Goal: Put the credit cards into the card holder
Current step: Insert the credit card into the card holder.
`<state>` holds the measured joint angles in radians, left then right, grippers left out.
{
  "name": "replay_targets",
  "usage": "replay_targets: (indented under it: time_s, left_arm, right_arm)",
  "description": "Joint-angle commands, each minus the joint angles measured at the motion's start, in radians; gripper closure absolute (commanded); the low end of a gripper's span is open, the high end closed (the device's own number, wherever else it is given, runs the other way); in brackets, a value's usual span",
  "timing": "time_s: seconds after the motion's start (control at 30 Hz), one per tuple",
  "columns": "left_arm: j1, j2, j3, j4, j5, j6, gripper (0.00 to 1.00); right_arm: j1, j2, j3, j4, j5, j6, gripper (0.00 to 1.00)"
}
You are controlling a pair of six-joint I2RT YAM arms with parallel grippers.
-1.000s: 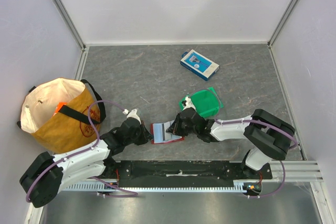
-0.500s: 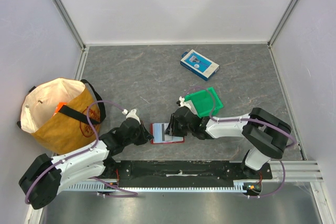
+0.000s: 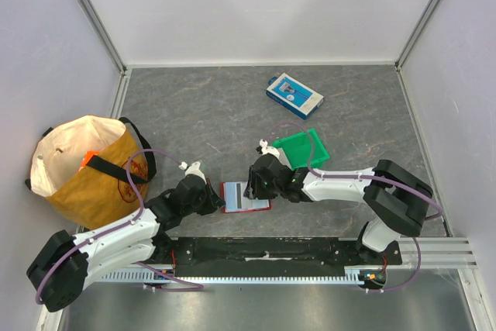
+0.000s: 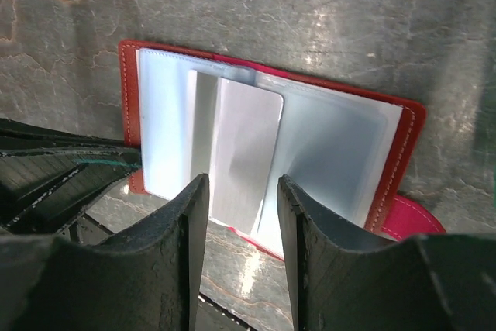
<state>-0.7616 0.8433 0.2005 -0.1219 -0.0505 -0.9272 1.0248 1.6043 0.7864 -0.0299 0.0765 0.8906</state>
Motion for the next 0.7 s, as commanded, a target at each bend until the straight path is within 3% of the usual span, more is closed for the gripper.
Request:
replay_targets:
  time_s: [0.0, 0.33, 0.67]
  left_arm:
    - [-0.002, -0.003, -0.006, 0.016, -0.012, 0.018, 0.98]
    - [-0.002, 0.000, -0.004, 0.022, -0.008, 0.021, 0.98]
    - [-0.002, -0.001, 0.002, 0.021, -0.006, 0.025, 0.98]
  right_arm:
    - [0.006, 0.031, 0.054, 0.021, -0.017, -0.028, 0.52]
    - [0.011, 0.094, 0.083, 0.061, -0.064, -0.031, 0.52]
    - [0.011, 0.051, 0.076, -0.001, 0.028, -0.042, 0.49]
